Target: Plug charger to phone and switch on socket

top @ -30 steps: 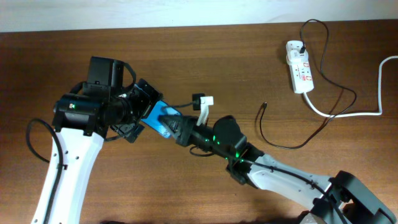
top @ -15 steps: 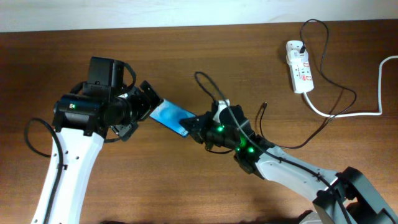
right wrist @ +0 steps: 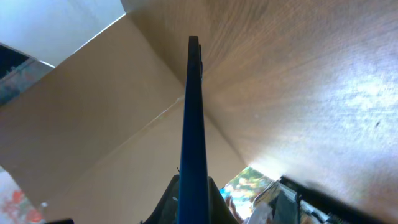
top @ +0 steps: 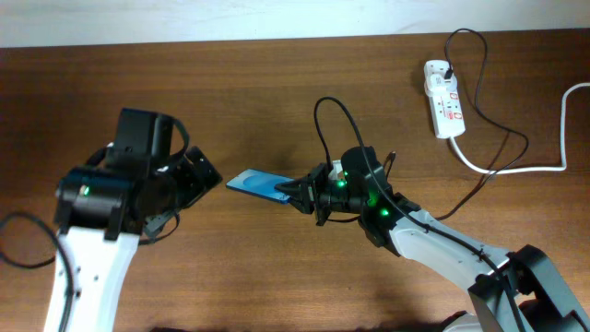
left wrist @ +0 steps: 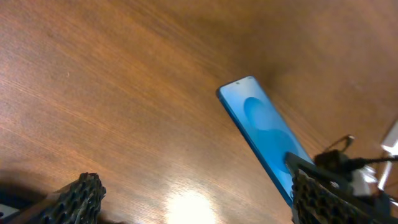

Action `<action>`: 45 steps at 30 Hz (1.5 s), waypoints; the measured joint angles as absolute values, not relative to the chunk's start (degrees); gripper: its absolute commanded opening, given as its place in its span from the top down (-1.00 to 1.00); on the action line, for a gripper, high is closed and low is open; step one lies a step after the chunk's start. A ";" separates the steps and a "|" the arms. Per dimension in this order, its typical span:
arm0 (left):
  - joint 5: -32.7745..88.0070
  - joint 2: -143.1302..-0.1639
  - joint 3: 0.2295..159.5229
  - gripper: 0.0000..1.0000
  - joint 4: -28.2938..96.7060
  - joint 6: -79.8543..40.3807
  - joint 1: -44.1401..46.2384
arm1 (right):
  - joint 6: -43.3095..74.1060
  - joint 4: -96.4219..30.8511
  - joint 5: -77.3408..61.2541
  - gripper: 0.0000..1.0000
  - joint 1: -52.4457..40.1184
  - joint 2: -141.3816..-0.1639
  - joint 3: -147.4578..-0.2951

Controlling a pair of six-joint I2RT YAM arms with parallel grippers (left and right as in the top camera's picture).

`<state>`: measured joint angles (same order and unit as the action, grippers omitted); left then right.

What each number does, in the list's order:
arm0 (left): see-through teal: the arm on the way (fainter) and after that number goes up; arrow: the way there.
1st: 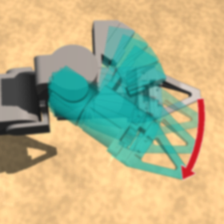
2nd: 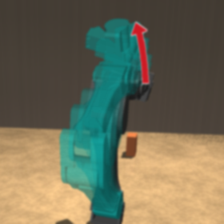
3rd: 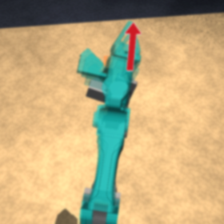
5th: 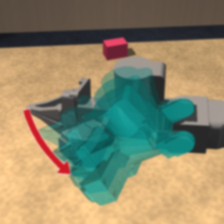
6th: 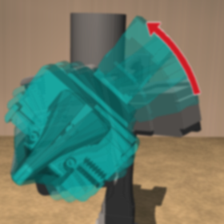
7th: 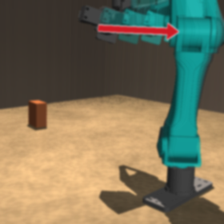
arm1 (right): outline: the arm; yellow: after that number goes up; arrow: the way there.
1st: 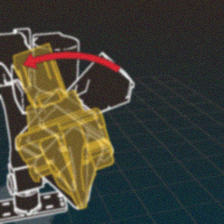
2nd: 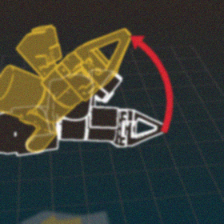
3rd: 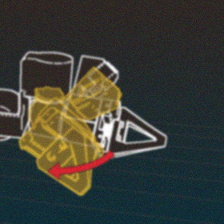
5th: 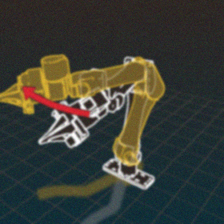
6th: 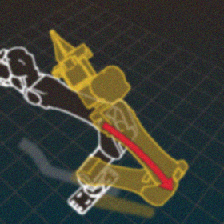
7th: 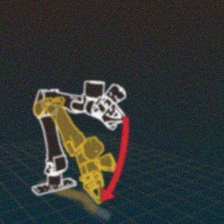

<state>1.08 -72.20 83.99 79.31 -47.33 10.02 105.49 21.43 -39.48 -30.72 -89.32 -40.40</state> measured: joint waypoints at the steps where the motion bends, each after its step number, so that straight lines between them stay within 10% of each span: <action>1: 1.13 -71.44 83.99 -0.99 79.29 -47.35 10.00 | 106.26 21.91 -39.79 0.92 -30.72 -89.32 -40.40; 25: 9.72 -50.46 84.01 -0.98 79.72 -48.53 10.00 | 100.86 51.42 -60.38 0.92 -22.98 -89.32 -40.40; 45: 11.25 -50.46 82.35 -0.99 76.90 -58.13 10.02 | 109.14 51.46 -67.66 0.91 -20.86 -89.32 -40.40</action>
